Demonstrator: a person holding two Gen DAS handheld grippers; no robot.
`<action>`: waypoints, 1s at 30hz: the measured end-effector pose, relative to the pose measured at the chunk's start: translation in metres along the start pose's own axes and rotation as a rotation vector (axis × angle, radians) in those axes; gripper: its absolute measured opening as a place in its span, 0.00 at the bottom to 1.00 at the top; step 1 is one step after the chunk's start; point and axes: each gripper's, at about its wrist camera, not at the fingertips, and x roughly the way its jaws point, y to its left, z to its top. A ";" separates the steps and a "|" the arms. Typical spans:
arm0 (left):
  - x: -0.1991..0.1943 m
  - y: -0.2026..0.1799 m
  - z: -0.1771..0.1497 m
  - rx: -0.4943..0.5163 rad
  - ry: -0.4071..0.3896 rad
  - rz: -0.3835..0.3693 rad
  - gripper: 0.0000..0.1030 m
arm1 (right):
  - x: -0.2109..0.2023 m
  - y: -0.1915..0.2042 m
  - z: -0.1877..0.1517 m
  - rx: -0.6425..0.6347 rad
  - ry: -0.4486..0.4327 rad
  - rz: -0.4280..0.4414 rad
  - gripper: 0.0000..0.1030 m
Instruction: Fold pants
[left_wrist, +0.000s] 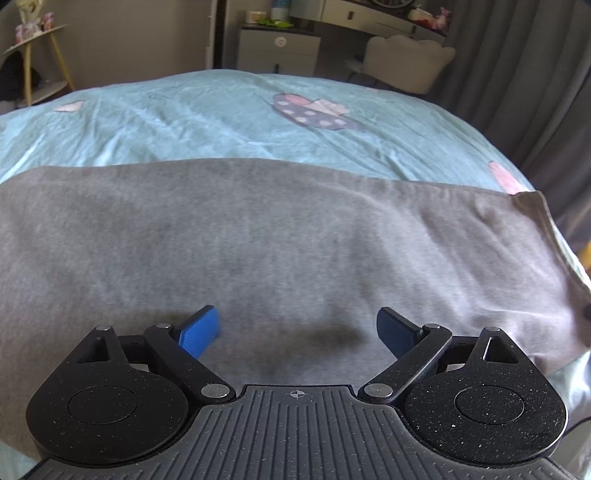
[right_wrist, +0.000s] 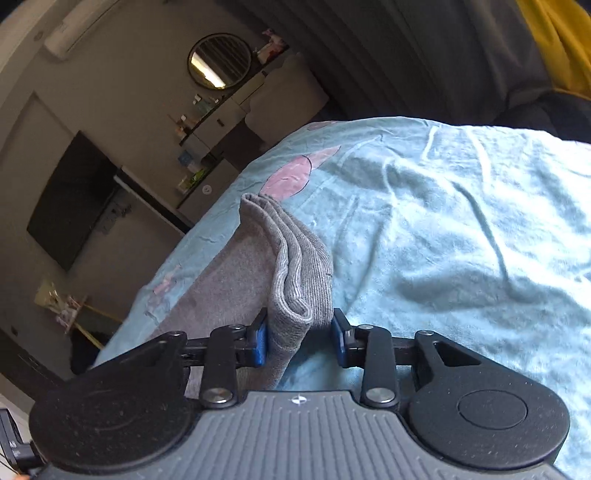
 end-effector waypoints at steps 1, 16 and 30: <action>0.000 -0.003 0.000 0.003 0.001 -0.010 0.93 | 0.001 -0.001 0.000 0.014 -0.008 0.000 0.33; -0.029 0.033 -0.002 -0.083 -0.007 -0.077 0.93 | 0.011 0.122 0.016 -0.215 -0.074 -0.018 0.17; -0.078 0.115 -0.028 -0.231 -0.080 -0.088 0.93 | 0.044 0.291 -0.107 -0.584 0.200 0.198 0.17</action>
